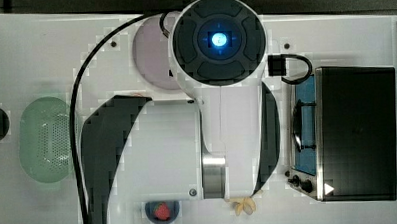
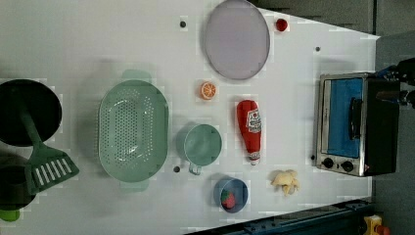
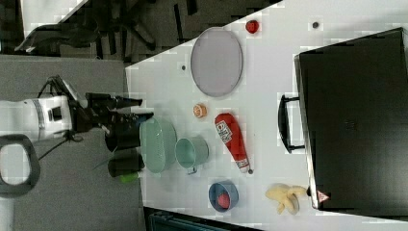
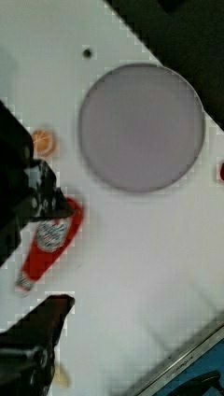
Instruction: Flap open oven.
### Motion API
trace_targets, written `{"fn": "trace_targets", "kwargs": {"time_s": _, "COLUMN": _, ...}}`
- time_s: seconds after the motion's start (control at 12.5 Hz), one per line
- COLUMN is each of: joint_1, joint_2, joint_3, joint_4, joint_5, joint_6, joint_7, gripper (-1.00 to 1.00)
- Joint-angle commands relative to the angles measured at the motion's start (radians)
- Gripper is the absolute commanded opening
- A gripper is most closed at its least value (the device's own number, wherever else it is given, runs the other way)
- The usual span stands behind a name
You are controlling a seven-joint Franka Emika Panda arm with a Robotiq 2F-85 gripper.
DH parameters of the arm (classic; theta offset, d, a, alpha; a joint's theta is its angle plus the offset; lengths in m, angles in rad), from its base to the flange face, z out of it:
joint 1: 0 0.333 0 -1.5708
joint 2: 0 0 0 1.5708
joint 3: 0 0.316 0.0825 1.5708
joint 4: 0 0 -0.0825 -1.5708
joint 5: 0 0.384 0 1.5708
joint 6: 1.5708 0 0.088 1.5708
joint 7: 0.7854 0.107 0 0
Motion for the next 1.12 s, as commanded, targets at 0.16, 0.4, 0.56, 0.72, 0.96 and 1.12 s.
{"fn": "trace_targets", "kwargs": {"time_s": 0.16, "joint_1": -0.045, "joint_2": -0.402, "joint_3": -0.026, "joint_4": -0.261, "joint_5": 0.013, "joint_6": -0.166, "joint_7": 0.109, "gripper": 0.8}}
{"fn": "trace_targets", "kwargs": {"time_s": 0.4, "joint_1": -0.045, "joint_2": -0.402, "joint_3": -0.026, "joint_4": -0.261, "joint_5": 0.013, "joint_6": -0.166, "joint_7": 0.109, "gripper": 1.0}}
{"fn": "trace_targets", "kwargs": {"time_s": 0.56, "joint_1": -0.045, "joint_2": -0.402, "joint_3": -0.027, "joint_4": -0.262, "joint_5": 0.013, "joint_6": -0.166, "joint_7": 0.109, "gripper": 0.65}}
{"fn": "trace_targets", "kwargs": {"time_s": 0.72, "joint_1": -0.045, "joint_2": -0.399, "joint_3": -0.028, "joint_4": -0.263, "joint_5": 0.013, "joint_6": -0.162, "joint_7": 0.109, "gripper": 0.14}}
{"fn": "trace_targets", "kwargs": {"time_s": 0.96, "joint_1": -0.046, "joint_2": -0.371, "joint_3": -0.05, "joint_4": -0.269, "joint_5": 0.013, "joint_6": -0.159, "joint_7": 0.106, "gripper": -0.56}}
{"fn": "trace_targets", "kwargs": {"time_s": 1.12, "joint_1": -0.047, "joint_2": -0.339, "joint_3": -0.078, "joint_4": -0.281, "joint_5": 0.012, "joint_6": -0.157, "joint_7": 0.086, "gripper": -0.65}}
